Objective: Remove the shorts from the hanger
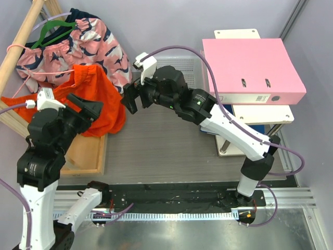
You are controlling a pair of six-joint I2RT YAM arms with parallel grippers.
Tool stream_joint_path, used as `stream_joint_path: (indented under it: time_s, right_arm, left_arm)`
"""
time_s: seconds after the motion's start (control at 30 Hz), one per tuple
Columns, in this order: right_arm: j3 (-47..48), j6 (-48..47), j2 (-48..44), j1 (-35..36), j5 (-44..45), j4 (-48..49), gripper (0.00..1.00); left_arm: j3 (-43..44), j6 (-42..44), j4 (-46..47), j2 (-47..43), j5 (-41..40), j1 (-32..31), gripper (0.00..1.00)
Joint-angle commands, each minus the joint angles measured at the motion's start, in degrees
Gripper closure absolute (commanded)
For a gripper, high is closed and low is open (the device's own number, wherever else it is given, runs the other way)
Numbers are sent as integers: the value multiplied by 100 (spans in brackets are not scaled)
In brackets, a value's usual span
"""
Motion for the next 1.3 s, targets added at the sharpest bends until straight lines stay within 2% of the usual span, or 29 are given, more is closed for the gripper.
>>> stream_joint_path:
  time_s: [0.0, 0.27, 0.37, 0.4, 0.53, 0.63, 0.77, 0.83, 0.97, 1.13, 1.27]
  right_arm:
    - [-161, 0, -650, 19, -84, 217, 1]
    - [-442, 115, -1195, 19, 258, 208, 0]
    - [-364, 238, -1213, 19, 294, 147, 0]
    - [-311, 290, -1205, 28, 294, 121, 0]
    - [198, 352, -994, 19, 145, -439, 0]
    - [585, 440, -888, 28, 144, -749, 1]
    - [691, 545, -880, 19, 153, -793, 1]
    - [822, 554, -810, 19, 109, -899, 0]
    - [1034, 686, -712, 28, 65, -969, 0]
    - [1148, 993, -607, 28, -31, -1119, 1]
    - [1096, 1082, -642, 19, 21, -1189, 2]
  left_arm:
    - [157, -763, 540, 337, -510, 30, 25]
    - [726, -879, 812, 1233, -1388, 30, 19]
    - [745, -590, 1330, 1374, -2379, -294, 22]
    - [711, -415, 1497, 1435, -3174, -391, 22]
    - [298, -27, 2698, 1436, -3980, -454, 23]
    - [175, -149, 2790, 1550, -4464, -471, 24]
    - [-247, -133, 3237, 1533, -4807, -471, 30]
    - [-545, 332, 3937, 1506, -4861, -471, 32]
    - [-704, 684, 4397, 1541, -5176, -471, 36]
    - [-1459, 1483, 5969, 1445, -5511, -471, 41]
    - [-1478, 1363, 6086, 1392, -5388, -489, 45]
